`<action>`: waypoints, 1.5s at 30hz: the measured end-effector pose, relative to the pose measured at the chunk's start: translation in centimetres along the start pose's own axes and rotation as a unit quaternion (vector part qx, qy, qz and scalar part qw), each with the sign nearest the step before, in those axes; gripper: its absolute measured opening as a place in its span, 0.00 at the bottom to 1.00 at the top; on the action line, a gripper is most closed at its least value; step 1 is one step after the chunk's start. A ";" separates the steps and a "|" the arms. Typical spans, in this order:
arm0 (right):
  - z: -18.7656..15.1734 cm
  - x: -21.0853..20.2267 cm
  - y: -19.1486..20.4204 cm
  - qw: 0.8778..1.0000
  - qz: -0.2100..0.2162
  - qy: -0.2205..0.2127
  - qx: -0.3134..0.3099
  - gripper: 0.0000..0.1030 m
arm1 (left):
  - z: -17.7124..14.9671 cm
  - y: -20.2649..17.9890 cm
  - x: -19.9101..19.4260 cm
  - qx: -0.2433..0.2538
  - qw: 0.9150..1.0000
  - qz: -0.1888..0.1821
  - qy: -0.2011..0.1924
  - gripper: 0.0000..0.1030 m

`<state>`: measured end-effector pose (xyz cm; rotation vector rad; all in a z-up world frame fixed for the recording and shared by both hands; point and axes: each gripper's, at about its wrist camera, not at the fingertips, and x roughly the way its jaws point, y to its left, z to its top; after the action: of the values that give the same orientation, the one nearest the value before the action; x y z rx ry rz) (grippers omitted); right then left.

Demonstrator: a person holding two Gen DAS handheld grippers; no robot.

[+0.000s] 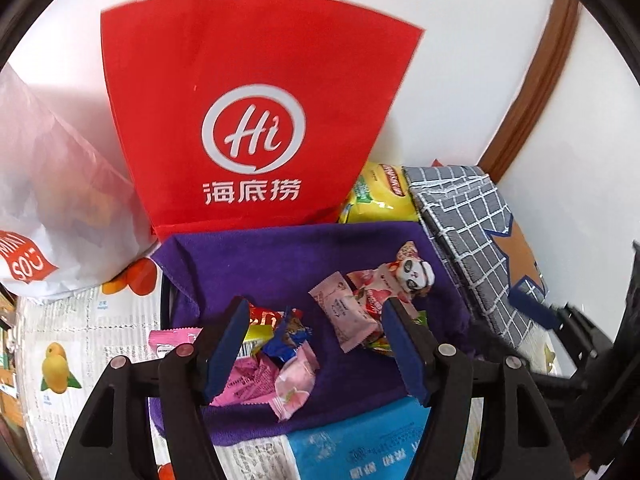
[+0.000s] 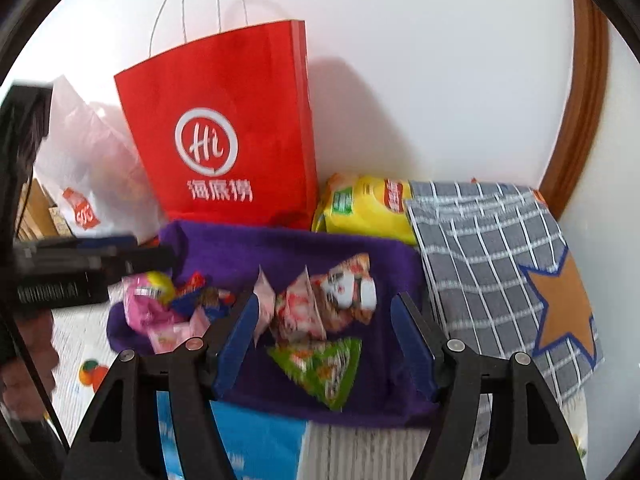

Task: Organize snacks
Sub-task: 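Move both open tools back toward the packets beside the tissue box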

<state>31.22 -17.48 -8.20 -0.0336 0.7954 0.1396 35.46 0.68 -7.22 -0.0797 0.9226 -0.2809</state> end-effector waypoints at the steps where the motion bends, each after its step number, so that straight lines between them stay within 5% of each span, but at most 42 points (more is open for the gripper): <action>1: -0.4 -0.2 -0.1 1.000 -0.001 0.004 -0.001 0.66 | -0.1 -0.3 -0.4 0.004 1.000 0.003 -0.003 0.64; 26: -10.5 -6.3 1.1 0.999 0.025 0.040 0.019 0.66 | -11.3 1.7 -7.6 -0.033 0.999 0.043 -0.001 0.64; 45: -14.9 -8.8 3.0 0.998 0.050 0.047 0.014 0.66 | -18.2 4.0 -8.9 -0.071 0.995 0.062 0.015 0.64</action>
<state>14.13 -16.69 -12.28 0.0257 0.8929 0.2228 16.73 7.91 -12.06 -0.1489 0.9727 -0.1004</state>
